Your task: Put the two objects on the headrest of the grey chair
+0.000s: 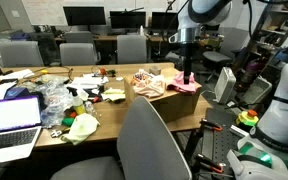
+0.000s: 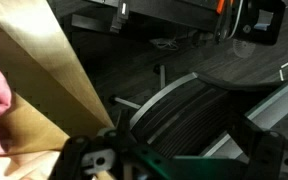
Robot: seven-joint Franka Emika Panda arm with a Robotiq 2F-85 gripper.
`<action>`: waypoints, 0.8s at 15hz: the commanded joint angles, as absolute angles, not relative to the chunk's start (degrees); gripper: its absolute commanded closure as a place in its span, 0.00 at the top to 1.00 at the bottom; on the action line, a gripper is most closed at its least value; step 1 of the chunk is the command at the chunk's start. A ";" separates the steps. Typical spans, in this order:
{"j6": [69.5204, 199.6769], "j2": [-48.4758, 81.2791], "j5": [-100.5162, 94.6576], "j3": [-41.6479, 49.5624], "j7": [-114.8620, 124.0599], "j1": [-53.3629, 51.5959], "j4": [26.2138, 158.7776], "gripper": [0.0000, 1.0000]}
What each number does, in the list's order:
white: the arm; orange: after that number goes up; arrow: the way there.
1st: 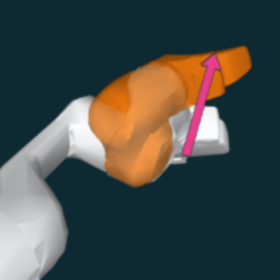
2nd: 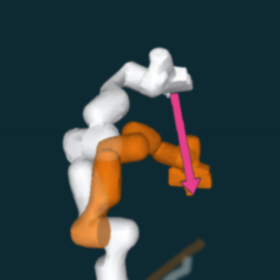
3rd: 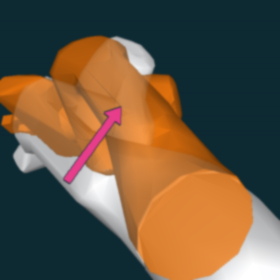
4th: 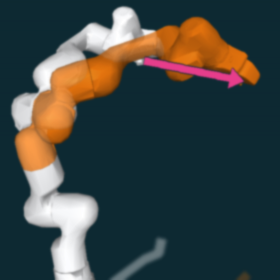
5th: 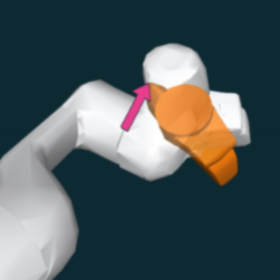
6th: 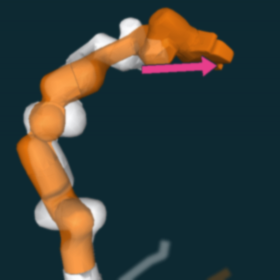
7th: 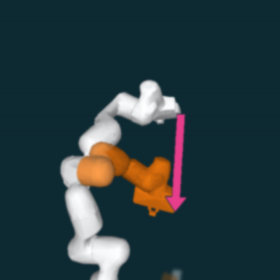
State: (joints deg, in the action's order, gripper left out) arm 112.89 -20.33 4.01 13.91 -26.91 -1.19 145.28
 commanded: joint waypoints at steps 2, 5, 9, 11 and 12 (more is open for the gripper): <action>112.79 -20.23 4.47 12.60 -27.29 0.16 144.94 1.00; 112.79 -20.23 4.47 12.60 -27.29 0.16 144.83 1.00; 112.79 -20.23 4.47 12.60 -27.29 0.16 144.83 1.00; 112.79 -20.23 4.47 12.60 -27.29 0.16 144.83 1.00; 113.26 -19.82 4.33 12.61 -26.56 0.58 144.42 1.00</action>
State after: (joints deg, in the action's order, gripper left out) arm 112.88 -20.34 4.01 13.76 -26.91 -1.04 144.94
